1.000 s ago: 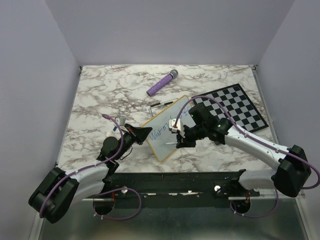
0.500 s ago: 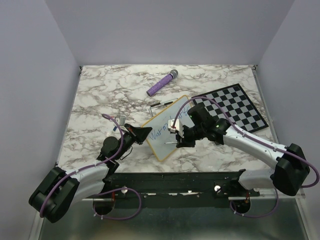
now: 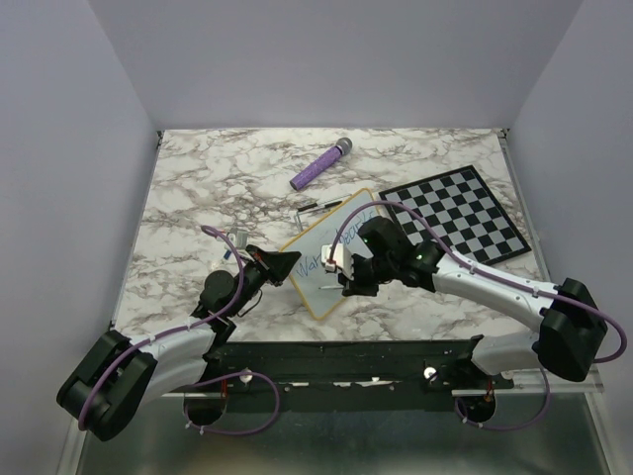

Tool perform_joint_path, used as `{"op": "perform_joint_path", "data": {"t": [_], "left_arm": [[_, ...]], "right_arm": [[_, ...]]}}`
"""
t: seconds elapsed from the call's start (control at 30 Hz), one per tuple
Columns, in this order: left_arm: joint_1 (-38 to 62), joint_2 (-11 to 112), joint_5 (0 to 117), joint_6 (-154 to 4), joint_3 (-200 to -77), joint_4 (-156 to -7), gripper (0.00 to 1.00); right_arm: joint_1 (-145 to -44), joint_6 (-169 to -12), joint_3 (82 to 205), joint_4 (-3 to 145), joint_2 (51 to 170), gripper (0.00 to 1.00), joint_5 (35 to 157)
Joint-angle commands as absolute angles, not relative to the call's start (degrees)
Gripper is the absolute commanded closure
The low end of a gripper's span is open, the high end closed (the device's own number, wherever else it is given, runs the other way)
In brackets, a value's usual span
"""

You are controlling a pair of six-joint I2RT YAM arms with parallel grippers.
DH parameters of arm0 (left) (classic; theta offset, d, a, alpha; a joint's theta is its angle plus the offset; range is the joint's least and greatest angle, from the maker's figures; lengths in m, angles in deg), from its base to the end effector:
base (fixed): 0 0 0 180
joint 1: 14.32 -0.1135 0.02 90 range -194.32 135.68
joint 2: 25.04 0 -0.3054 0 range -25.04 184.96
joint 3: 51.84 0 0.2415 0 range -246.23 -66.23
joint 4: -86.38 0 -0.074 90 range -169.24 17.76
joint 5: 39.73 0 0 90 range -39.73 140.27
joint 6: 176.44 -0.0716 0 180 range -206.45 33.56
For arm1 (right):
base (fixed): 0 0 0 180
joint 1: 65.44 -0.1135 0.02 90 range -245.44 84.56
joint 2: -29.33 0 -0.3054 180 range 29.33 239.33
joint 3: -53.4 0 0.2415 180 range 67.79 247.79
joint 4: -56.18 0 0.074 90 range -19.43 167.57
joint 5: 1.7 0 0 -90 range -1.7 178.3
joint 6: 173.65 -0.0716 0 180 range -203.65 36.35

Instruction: Write a sentence on the whiteboard

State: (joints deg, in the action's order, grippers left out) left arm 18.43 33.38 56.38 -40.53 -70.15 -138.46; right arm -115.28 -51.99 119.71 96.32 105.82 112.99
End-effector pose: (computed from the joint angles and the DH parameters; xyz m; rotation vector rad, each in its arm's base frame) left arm 0.1552 -0.1089 0.2301 -0.0914 1.6042 -1.1705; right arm 0.1546 0.2296 0.2607 -1.7419 1.7259 0.6676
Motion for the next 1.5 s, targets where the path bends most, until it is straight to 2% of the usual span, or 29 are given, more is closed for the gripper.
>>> {"op": "perform_joint_path", "data": {"t": [0.0, 0.8, 1.47], "left_arm": [[18.5, 33.6, 54.1, -41.4, -69.4, -139.1, 1.00], [18.5, 32.9, 53.2, -40.7, -69.0, -139.4, 1.00], [18.5, 34.3, 54.1, -40.7, -69.2, -140.9, 1.00]], "right_arm": [[-115.9, -53.2, 119.1, 94.4, 106.1, 1.00, 110.9], [-116.3, -57.5, 121.2, 92.5, 110.8, 0.99, 103.4], [-117.2, -58.9, 122.4, 91.7, 112.6, 0.99, 102.4]]}}
